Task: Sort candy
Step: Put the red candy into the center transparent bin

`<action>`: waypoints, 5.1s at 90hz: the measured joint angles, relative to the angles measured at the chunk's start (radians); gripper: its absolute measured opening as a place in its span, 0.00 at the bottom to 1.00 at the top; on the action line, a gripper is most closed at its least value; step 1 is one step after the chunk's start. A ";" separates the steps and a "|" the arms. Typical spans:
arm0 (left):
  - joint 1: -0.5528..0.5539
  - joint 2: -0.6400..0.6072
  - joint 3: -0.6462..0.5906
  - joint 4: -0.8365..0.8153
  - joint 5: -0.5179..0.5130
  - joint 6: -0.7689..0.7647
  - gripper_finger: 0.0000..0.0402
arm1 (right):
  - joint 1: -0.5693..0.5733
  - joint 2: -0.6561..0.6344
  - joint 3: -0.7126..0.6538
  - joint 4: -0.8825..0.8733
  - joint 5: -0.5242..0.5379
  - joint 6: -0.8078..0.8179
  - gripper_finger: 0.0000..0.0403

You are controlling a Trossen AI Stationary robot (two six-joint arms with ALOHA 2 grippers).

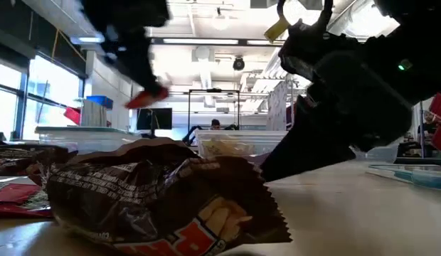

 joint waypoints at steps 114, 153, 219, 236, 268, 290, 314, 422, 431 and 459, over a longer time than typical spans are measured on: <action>0.434 0.571 0.231 0.952 0.163 0.560 0.02 | -0.011 -0.075 0.000 -0.181 -0.069 0.105 0.23; 0.503 0.585 0.235 0.930 0.214 0.467 0.24 | -0.026 -0.075 0.000 -0.179 -0.068 0.064 0.23; 0.160 0.157 0.235 0.309 0.231 0.438 0.32 | -0.020 -0.075 0.001 -0.166 -0.074 0.046 0.23; -0.091 0.078 0.235 0.029 0.183 0.201 0.31 | -0.004 -0.075 0.001 -0.145 -0.066 0.024 0.23; -0.570 0.137 0.235 -0.017 0.133 -0.183 0.31 | -0.002 -0.075 0.001 -0.142 -0.066 0.001 0.23; -0.692 0.312 0.235 0.182 0.131 -0.314 0.31 | -0.014 -0.075 0.001 -0.142 -0.065 -0.001 0.23; -0.702 0.474 0.234 0.247 0.186 -0.408 0.31 | -0.001 -0.075 0.001 -0.142 -0.066 0.055 0.23; -0.685 0.280 0.234 0.003 0.261 -0.468 0.31 | 0.121 -0.073 0.001 -0.085 0.024 0.133 0.23; -0.755 0.296 0.234 0.005 0.261 -0.578 0.31 | 0.121 -0.073 0.001 -0.085 0.033 0.133 0.23; -0.850 0.350 0.234 -0.105 0.149 -0.725 0.31 | 0.120 -0.073 0.001 -0.086 0.038 0.132 0.23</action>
